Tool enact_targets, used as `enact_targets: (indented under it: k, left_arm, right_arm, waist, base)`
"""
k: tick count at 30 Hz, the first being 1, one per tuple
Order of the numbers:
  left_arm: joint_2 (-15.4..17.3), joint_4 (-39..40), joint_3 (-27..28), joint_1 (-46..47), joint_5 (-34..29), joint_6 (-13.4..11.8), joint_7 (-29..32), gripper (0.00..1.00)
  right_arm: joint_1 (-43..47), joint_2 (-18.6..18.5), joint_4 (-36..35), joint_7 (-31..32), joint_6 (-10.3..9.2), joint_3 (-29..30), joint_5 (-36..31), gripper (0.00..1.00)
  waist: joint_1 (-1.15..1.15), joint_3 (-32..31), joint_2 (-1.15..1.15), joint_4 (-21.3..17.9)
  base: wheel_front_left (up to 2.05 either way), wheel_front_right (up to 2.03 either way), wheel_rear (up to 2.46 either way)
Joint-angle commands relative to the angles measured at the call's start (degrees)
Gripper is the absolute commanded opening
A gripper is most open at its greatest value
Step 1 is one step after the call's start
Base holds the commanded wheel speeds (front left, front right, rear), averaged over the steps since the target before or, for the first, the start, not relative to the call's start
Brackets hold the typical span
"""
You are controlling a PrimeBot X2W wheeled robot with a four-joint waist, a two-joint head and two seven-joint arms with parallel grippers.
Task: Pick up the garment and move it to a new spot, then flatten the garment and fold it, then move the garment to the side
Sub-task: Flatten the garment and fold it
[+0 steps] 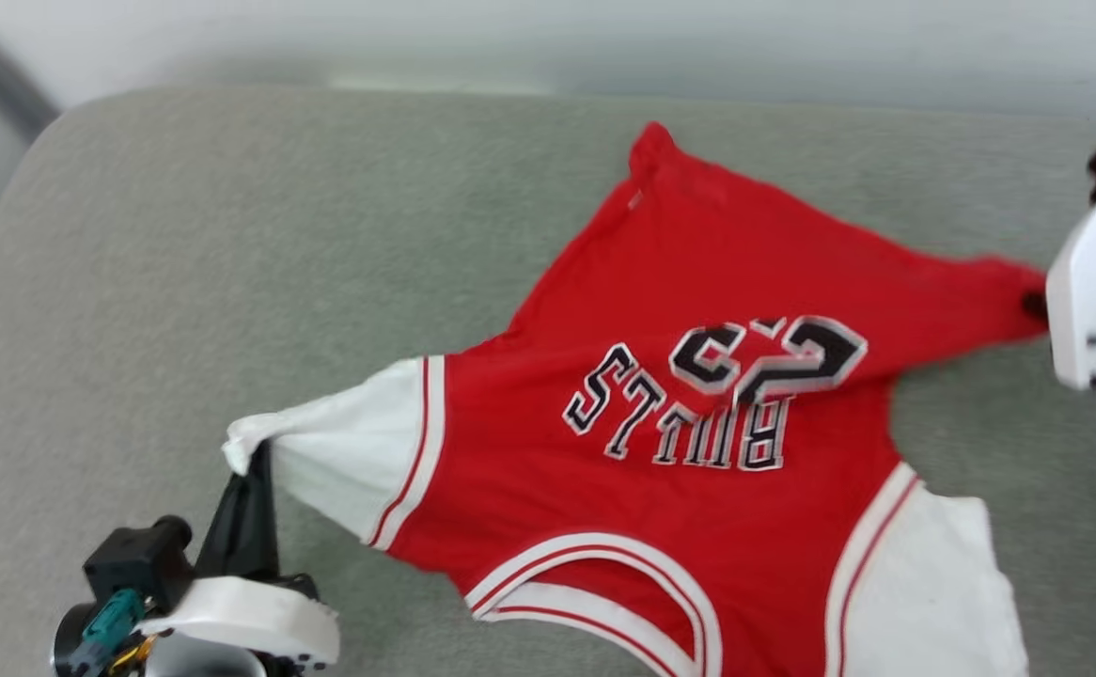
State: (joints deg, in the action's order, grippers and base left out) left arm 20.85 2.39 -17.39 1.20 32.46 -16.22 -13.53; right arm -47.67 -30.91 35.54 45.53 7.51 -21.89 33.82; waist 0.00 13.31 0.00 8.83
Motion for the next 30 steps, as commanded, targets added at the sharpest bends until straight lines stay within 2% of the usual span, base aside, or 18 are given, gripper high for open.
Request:
enact_targets:
  k: [1,5,8,13,18,19,20,24,26,27,30]
  left_arm:
    - [0.64,0.23,0.89,-1.4,0.45,-0.47,0.01,0.0]
    - [1.87,0.43,2.57,-3.45,1.13,-1.38,0.44,0.0]
    - [2.52,0.75,3.41,-5.0,1.63,-2.06,0.71,0.0]
    - [3.44,1.4,4.49,-7.1,2.34,-2.83,1.14,0.0]
    - [4.08,2.28,4.58,-7.66,2.43,-3.23,2.13,0.0]
    - [4.17,2.45,4.51,-7.54,2.37,-3.32,2.16,0.0]
    - [4.27,2.61,4.43,-7.33,2.25,-3.37,2.37,0.0]
    - [4.56,3.35,3.91,-6.47,1.94,-3.45,3.13,0.0]
    - [4.65,3.73,3.63,-6.06,1.63,-3.52,3.51,0.0]
    - [4.65,3.73,3.63,-6.06,1.63,-3.52,3.51,0.0]
    - [4.68,4.17,3.06,-5.16,1.35,-3.53,3.97,0.0]
  right_arm:
    - [4.79,-1.57,-3.35,0.56,-0.04,-0.27,1.67,0.0]
    - [15.37,-3.94,-10.85,1.2,-0.04,1.62,4.02,0.0]
    - [24.09,-3.49,-15.31,1.67,-0.04,4.67,4.68,0.0]
    - [39.05,-0.38,-21.41,2.9,-0.04,10.46,3.66,0.0]
    - [50.41,5.34,-25.43,5.34,-0.03,15.3,2.09,0.0]
    - [51.41,6.31,-26.28,5.11,-0.04,15.82,1.91,0.32]
    - [51.99,7.49,-27.19,4.4,-0.04,16.69,1.75,1.0]
    - [51.63,9.78,-30.84,-1.4,-0.04,20.06,0.4,1.0]
    - [50.09,10.86,-32.48,-6.38,-0.04,22.29,-0.13,1.0]
    - [50.09,10.86,-32.48,-6.38,-0.04,22.29,-0.13,1.0]
    - [47.76,12.15,-33.11,-13.42,-0.04,25.21,-1.6,1.0]
  waist:
    - [0.0,-3.91,0.0,-4.97]
    - [0.0,-5.39,0.0,-8.28]
    - [0.0,-6.4,0.0,-10.14]
    - [0.0,-7.61,0.0,-12.04]
    - [0.0,-7.49,0.0,-12.86]
    - [0.0,-7.23,0.0,-13.0]
    - [0.0,-7.02,0.0,-13.14]
    - [0.0,-6.47,0.0,-13.32]
    - [0.0,-6.29,0.0,-13.12]
    - [0.0,-6.29,0.0,-13.12]
    - [0.0,-6.13,0.0,-12.48]
  base:
    - [0.0,0.0,0.0]
    - [0.0,0.0,0.0]
    - [0.0,0.0,0.0]
    - [0.0,0.0,0.0]
    - [0.0,0.0,0.0]
    - [0.0,0.0,0.0]
    - [0.0,0.0,0.0]
    - [0.0,0.0,0.0]
    - [0.0,0.0,0.0]
    - [0.0,0.0,0.0]
    - [0.0,0.0,0.0]
